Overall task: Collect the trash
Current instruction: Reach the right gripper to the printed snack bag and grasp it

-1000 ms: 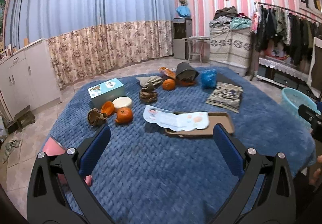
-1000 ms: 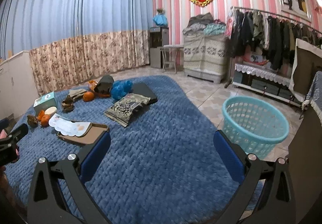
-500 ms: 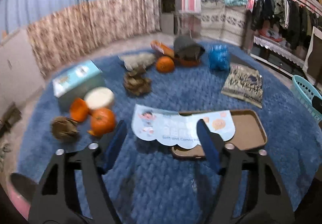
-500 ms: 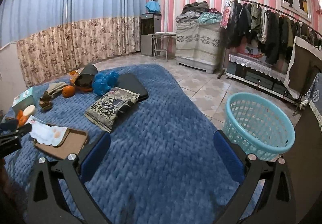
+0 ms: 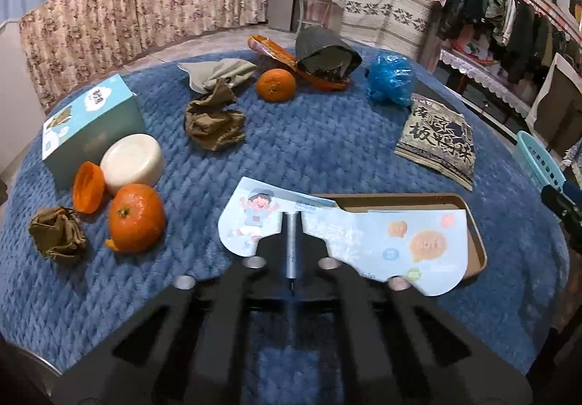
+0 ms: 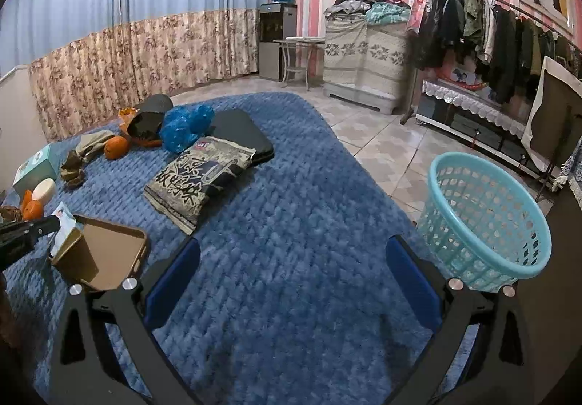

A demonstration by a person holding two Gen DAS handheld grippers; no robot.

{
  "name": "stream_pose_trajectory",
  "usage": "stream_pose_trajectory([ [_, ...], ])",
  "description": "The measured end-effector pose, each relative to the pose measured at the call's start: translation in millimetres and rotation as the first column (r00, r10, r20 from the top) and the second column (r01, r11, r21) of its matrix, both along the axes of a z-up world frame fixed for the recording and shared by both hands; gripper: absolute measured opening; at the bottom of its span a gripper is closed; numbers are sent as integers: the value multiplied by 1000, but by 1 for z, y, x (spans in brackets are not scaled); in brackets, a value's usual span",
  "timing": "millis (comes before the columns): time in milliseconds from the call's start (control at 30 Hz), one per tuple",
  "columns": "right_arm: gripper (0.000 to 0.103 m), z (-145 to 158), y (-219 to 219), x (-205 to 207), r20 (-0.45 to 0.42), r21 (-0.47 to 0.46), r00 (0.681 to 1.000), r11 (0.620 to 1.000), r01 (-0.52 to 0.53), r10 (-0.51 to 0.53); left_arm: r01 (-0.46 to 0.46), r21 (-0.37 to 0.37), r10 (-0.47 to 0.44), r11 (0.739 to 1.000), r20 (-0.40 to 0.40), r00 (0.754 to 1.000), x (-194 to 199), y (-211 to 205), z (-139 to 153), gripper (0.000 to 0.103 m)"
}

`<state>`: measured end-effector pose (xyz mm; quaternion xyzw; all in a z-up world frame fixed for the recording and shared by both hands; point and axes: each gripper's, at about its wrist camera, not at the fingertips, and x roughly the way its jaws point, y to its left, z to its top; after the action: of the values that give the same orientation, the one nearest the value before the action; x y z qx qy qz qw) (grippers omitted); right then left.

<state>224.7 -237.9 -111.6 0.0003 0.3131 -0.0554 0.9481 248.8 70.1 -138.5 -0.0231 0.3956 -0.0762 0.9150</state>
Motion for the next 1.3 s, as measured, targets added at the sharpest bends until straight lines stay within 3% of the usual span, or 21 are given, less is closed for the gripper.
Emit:
stream_pose_trajectory([
  [267, 100, 2, 5, 0, -4, 8, 1000, 1000, -17, 17, -62, -30, 64, 998, 60, 996, -17, 18, 22, 1],
  [300, 100, 2, 5, -1, -3, 6, 1000, 1000, -18, 18, -66, -36, 68, 997, 52, 996, -19, 21, 21, 6],
  [367, 100, 1, 6, -2, -3, 3, 1000, 1000, -19, 19, -76, -49, 77, 996, 21, 997, -20, 28, 16, 57],
  [400, 100, 0, 6, -2, -5, 3, 1000, 1000, -17, 17, -84, -49, 86, 995, 20, 996, -20, 31, 14, 64],
  [600, 100, -2, 0, -1, -15, 25, 1000, 1000, -7, 7, -58, -38, 58, 998, -19, 998, -10, 24, 0, 66],
  [733, 100, -2, -1, 0, -17, 27, 1000, 1000, -8, 8, -30, -94, 24, 995, -64, 998, 8, 24, -9, 66],
  [800, 100, -2, -1, 0, -18, 29, 1000, 1000, -10, 10, -16, -136, 5, 991, -83, 997, 13, 27, -10, 53],
  [833, 100, -2, -2, 0, -19, 28, 1000, 1000, -12, 12, -12, -141, 0, 990, -85, 996, 13, 27, -10, 38],
  [867, 100, -2, -2, 1, -18, 23, 1000, 1000, -14, 15, -3, -150, -9, 989, -79, 997, 13, 27, -8, 32],
  [1067, 100, 1, 4, 7, -16, 8, 999, 999, -37, 37, 32, -178, -33, 983, -6, 999, 3, 28, 15, 7],
  [1200, 100, 3, 16, 21, -12, -10, 998, 998, -68, 68, 26, -164, -11, 986, 95, 995, -11, 30, 58, 0],
  [1300, 100, -1, 28, 40, -32, -20, 996, 996, -83, 82, -5, -107, 26, 994, 196, 980, -24, 31, 98, 0],
])
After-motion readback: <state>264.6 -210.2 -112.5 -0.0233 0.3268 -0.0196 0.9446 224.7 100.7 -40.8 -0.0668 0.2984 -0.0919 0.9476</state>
